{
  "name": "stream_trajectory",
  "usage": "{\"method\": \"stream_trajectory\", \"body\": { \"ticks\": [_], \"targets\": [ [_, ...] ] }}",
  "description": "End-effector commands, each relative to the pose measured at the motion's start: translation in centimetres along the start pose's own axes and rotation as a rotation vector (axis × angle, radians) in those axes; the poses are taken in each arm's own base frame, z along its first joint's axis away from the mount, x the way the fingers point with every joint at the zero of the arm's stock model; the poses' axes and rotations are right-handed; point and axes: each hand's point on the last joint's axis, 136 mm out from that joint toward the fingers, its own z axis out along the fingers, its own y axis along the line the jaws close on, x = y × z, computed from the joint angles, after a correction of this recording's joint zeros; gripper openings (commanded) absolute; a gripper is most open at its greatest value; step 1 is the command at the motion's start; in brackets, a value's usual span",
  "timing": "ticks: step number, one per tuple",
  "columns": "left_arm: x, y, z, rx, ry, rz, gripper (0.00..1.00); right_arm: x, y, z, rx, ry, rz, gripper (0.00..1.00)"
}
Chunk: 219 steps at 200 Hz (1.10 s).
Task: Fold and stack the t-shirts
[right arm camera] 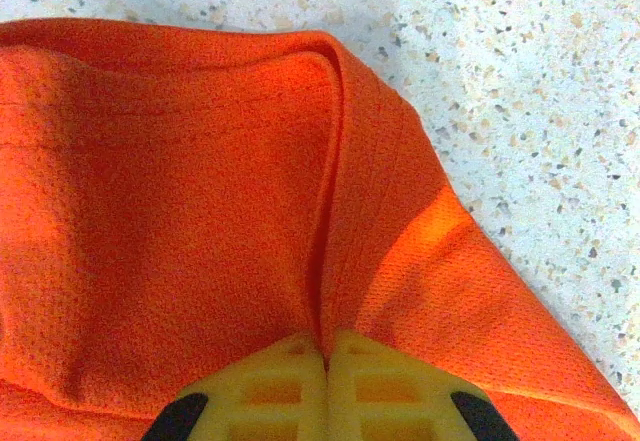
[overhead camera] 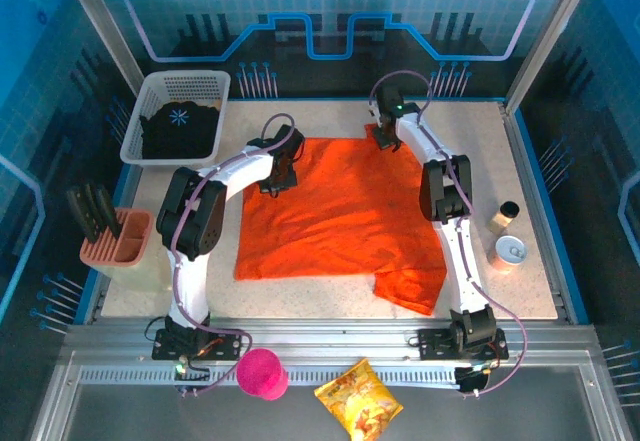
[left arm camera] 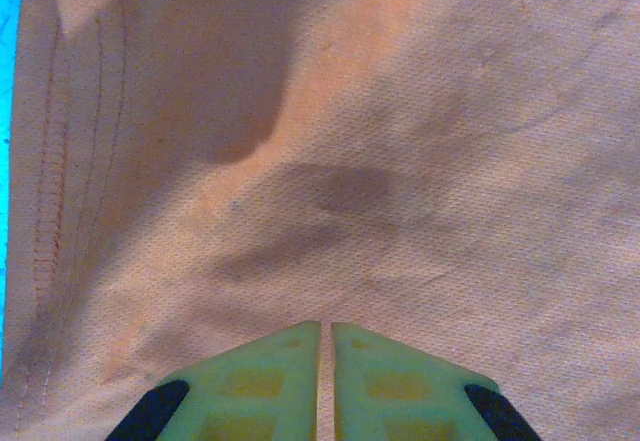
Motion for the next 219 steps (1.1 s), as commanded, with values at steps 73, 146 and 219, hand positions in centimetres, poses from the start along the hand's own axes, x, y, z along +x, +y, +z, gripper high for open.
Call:
{"method": "stream_trajectory", "body": {
  "ticks": [73, 146, 219],
  "targets": [
    [4.3, 2.9, 4.5, -0.14, 0.13, -0.005, 0.09, -2.0, -3.4, -2.1, 0.055, -0.068, 0.065, 0.17],
    [3.8, 2.9, 4.2, -0.14, 0.116, 0.001, 0.09, -2.4, -4.0, -2.5, 0.054, -0.086, 0.104, 0.15],
    [4.3, 2.9, 4.6, -0.142, 0.128, 0.005, 0.08, -4.1, -6.6, -2.3, 0.144, -0.164, 0.172, 0.0]
  ]
}}
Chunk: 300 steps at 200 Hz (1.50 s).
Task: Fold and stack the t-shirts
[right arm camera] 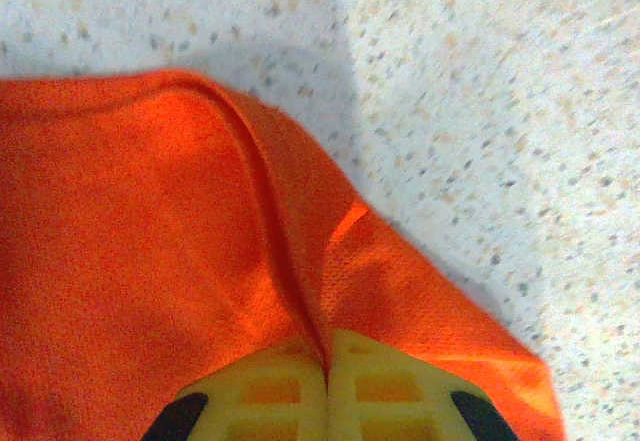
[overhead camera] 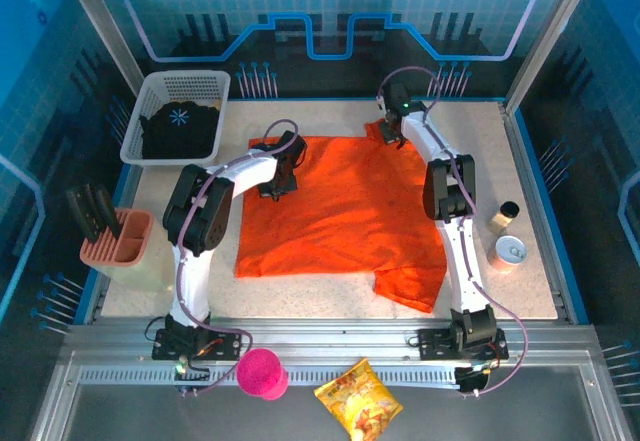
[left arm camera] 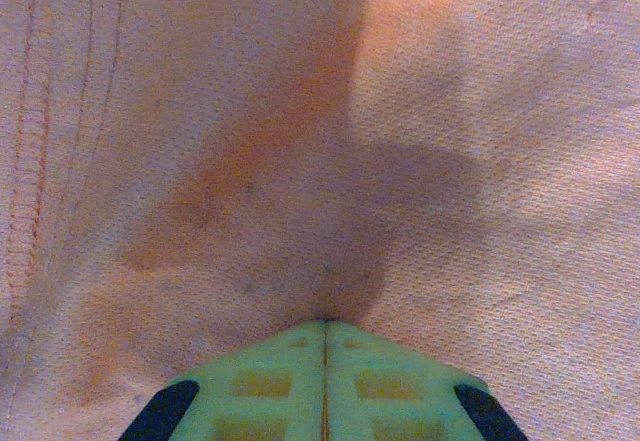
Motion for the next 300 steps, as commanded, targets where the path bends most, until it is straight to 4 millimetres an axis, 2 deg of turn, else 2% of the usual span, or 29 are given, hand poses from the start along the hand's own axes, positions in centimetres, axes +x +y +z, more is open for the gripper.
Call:
{"method": "stream_trajectory", "body": {
  "ticks": [1, 48, 56, 65, 74, 89, 104, 121, 136, 145, 147, 149, 152, 157, 160, 162, 183, 188, 196, 210, 228, 240, 249, 269, 284, 300],
  "targets": [
    [3.4, 2.1, 2.4, -0.079, 0.115, 0.021, 0.08, -3.6, -3.6, -1.9, 0.08, -0.121, 0.085, 0.0],
    [3.3, 2.0, 2.4, -0.073, 0.113, 0.02, 0.08, -6.1, -6.3, -0.9, 0.209, -0.238, 0.167, 0.0],
    [3.2, 1.9, 2.4, -0.071, 0.111, 0.019, 0.08, -6.3, -6.9, -0.7, 0.24, -0.253, 0.18, 0.09],
    [3.0, 1.8, 2.3, -0.068, 0.106, 0.021, 0.08, -6.5, -7.2, -0.5, 0.267, -0.267, 0.191, 0.27],
    [2.9, 1.7, 2.2, -0.065, 0.106, 0.025, 0.08, -6.7, -7.3, -0.3, 0.274, -0.276, 0.195, 0.37],
    [2.3, 1.3, 1.8, -0.044, 0.09, 0.025, 0.07, -6.8, -7.2, -0.6, 0.268, -0.281, 0.211, 0.43],
    [0.8, 0.5, 0.5, -0.01, 0.049, 0.033, 0.07, -6.7, -7.2, -1.5, 0.255, -0.281, 0.227, 0.47],
    [-1.9, -0.1, -2.1, 0.023, -0.025, 0.041, 0.07, -6.6, -7.4, -3.5, 0.223, -0.292, 0.252, 0.48],
    [-4.6, -0.5, -5.6, 0.055, -0.109, 0.042, 0.08, -6.3, -7.4, -6.1, 0.185, -0.306, 0.258, 0.48],
    [-6.0, -0.6, -7.9, 0.077, -0.162, 0.039, 0.1, -5.7, -7.4, -8.0, 0.166, -0.31, 0.255, 0.47],
    [-6.3, -0.6, -8.4, 0.08, -0.173, 0.038, 0.1, -5.8, -7.6, -9.1, 0.164, -0.321, 0.259, 0.46],
    [-6.6, -0.5, -9.0, 0.083, -0.186, 0.037, 0.1, -5.5, -7.5, -9.3, 0.161, -0.317, 0.258, 0.45],
    [-7.0, -0.4, -9.8, 0.089, -0.202, 0.033, 0.11, -5.2, -7.8, -10.7, 0.159, -0.327, 0.265, 0.42],
    [-7.5, -0.1, -11.1, 0.096, -0.23, 0.028, 0.12, -4.7, -7.8, -11.7, 0.151, -0.332, 0.27, 0.41],
    [-7.8, 0.0, -11.9, 0.1, -0.247, 0.024, 0.12, -3.6, -7.5, -11.8, 0.142, -0.316, 0.267, 0.41],
    [-8.0, 0.2, -12.4, 0.101, -0.256, 0.019, 0.13, -3.8, -7.8, -12.8, 0.138, -0.333, 0.275, 0.4],
    [-8.2, 2.3, -17.0, 0.12, -0.351, -0.019, 0.2, 0.6, -7.2, -17.7, 0.072, -0.351, 0.311, 0.44],
    [-7.9, 3.0, -17.7, 0.122, -0.365, -0.027, 0.22, 1.7, -7.1, -18.8, 0.059, -0.349, 0.318, 0.48],
    [-7.2, 4.0, -18.7, 0.125, -0.383, -0.039, 0.29, 4.0, -6.6, -20.2, 0.025, -0.324, 0.33, 0.59],
    [-5.3, 6.2, -20.0, 0.118, -0.388, -0.053, 0.42, 7.2, -5.3, -22.2, -0.043, -0.282, 0.33, 0.55],
    [-1.7, 8.9, -19.8, 0.067, -0.298, -0.06, 0.52, 10.6, -3.3, -23.8, -0.106, -0.234, 0.314, 0.54],
    [1.0, 10.7, -19.2, 0.012, -0.2, -0.063, 0.51, 12.5, -2.1, -24.5, -0.138, -0.205, 0.297, 0.55],
    [3.2, 12.0, -18.6, -0.036, -0.121, -0.069, 0.47, 13.6, -1.3, -24.9, -0.16, -0.186, 0.285, 0.55],
    [7.6, 13.8, -17.1, -0.076, 0.027, -0.102, 0.42, 15.2, 0.1, -25.3, -0.212, -0.163, 0.271, 0.78],
    [10.1, 14.1, -15.9, -0.021, 0.101, -0.163, 0.42, 16.0, 0.8, -25.3, -0.243, -0.16, 0.27, 0.77],
    [12.0, 14.1, -15.1, 0.051, 0.152, -0.247, 0.42, 16.3, 1.4, -25.1, -0.267, -0.163, 0.268, 0.76]
  ]
}}
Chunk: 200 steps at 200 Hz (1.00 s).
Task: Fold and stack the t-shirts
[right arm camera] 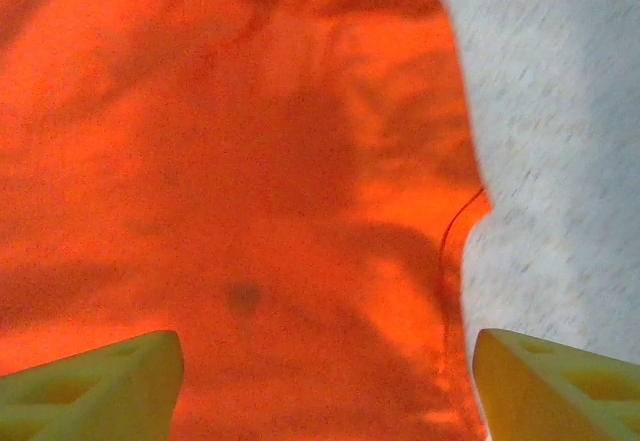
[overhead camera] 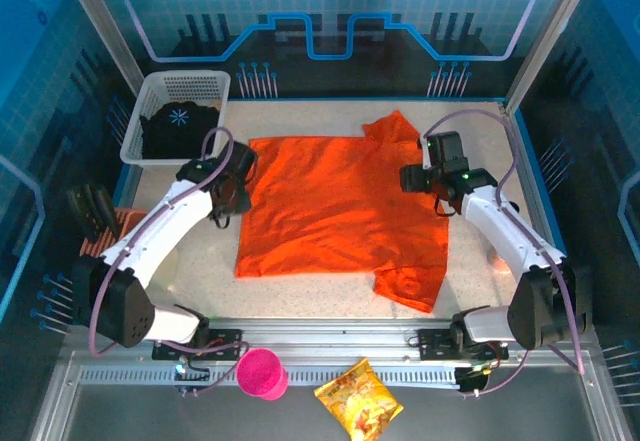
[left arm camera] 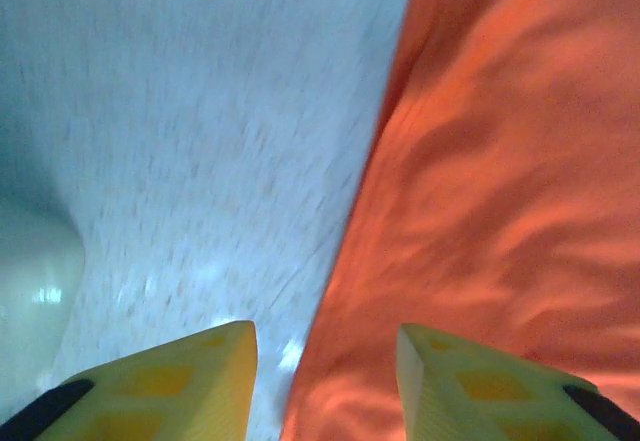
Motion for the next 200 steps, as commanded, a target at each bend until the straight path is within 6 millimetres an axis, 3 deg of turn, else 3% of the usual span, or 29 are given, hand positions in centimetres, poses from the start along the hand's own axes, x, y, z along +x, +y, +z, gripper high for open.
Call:
{"method": "stream_trajectory", "body": {
  "ticks": [1, 24, 46, 73, 97, 118, 155, 200],
  "targets": [
    [4.4, 1.6, 0.2, 0.062, 0.155, -0.139, 0.42, 0.7, 1.4, -0.9, -0.076, -0.003, 0.013, 0.76],
    [4.6, 1.4, 0.6, 0.105, 0.148, -0.193, 0.44, 0.7, 1.7, -0.1, -0.089, 0.01, 0.002, 0.73],
    [1.7, -0.9, 0.6, 0.164, 0.098, -0.191, 0.47, 0.5, 2.2, 0.8, -0.105, 0.034, -0.009, 0.68],
    [-5.5, -5.9, 0.3, 0.228, 0.006, -0.125, 0.44, 0.3, 2.6, 1.7, -0.125, 0.059, -0.011, 0.63],
    [-12.1, -9.1, 2.0, 0.149, -0.067, -0.035, 0.36, 0.3, 2.6, 1.9, -0.132, 0.069, -0.007, 0.59],
    [-16.4, -11.1, 4.8, 0.051, -0.091, 0.051, 0.3, 0.4, 2.6, 1.7, -0.142, 0.074, -0.001, 0.57],
    [-20.9, -11.9, 9.9, -0.058, -0.078, 0.101, 0.26, 0.3, 2.8, 0.8, -0.154, 0.067, 0.002, 0.57],
    [-23.2, -10.9, 13.8, -0.007, -0.064, 0.026, 0.33, 0.2, 2.5, -0.2, -0.145, 0.057, -0.001, 0.57]
  ]
}}
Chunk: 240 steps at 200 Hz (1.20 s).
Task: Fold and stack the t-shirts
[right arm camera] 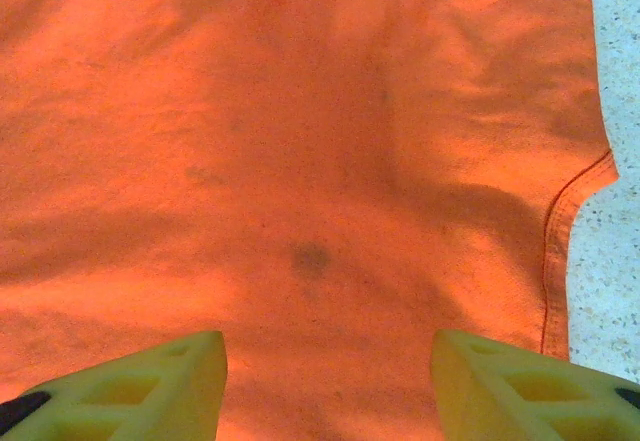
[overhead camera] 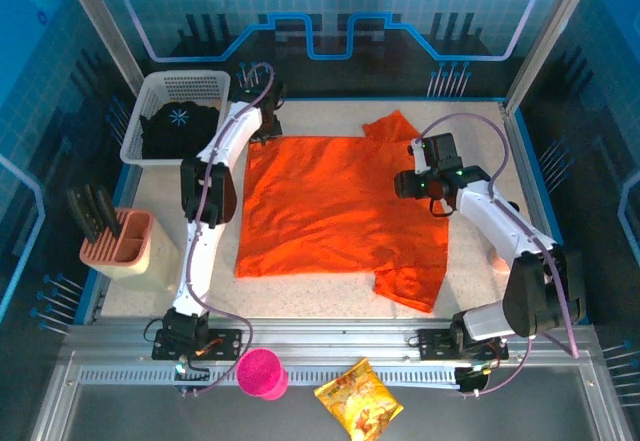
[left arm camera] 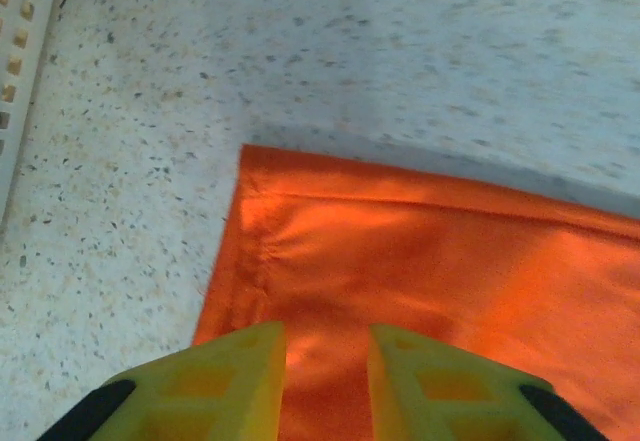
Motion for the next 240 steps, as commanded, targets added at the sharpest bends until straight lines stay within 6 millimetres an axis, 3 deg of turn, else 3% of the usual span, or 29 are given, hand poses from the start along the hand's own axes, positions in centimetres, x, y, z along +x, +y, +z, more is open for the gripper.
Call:
{"method": "stream_trajectory", "body": {
  "ticks": [1, 97, 153, 240],
  "targets": [
    [-1.1, 2.4, 0.1, -0.009, 0.014, -0.017, 0.33, -0.8, 0.3, -1.6, -0.014, -0.025, -0.004, 0.57],
    [0.2, 2.2, 6.3, 0.072, 0.108, -0.036, 0.4, -1.4, 0.9, -2.5, -0.026, -0.015, -0.006, 0.57],
    [-0.8, 2.6, 7.1, 0.142, 0.12, -0.119, 0.52, -0.9, 1.2, -2.5, -0.023, 0.001, 0.001, 0.57],
    [0.6, 1.9, 8.4, 0.177, 0.19, -0.131, 0.54, -1.6, 2.3, -2.2, -0.046, 0.002, -0.006, 0.56]
  ]
}}
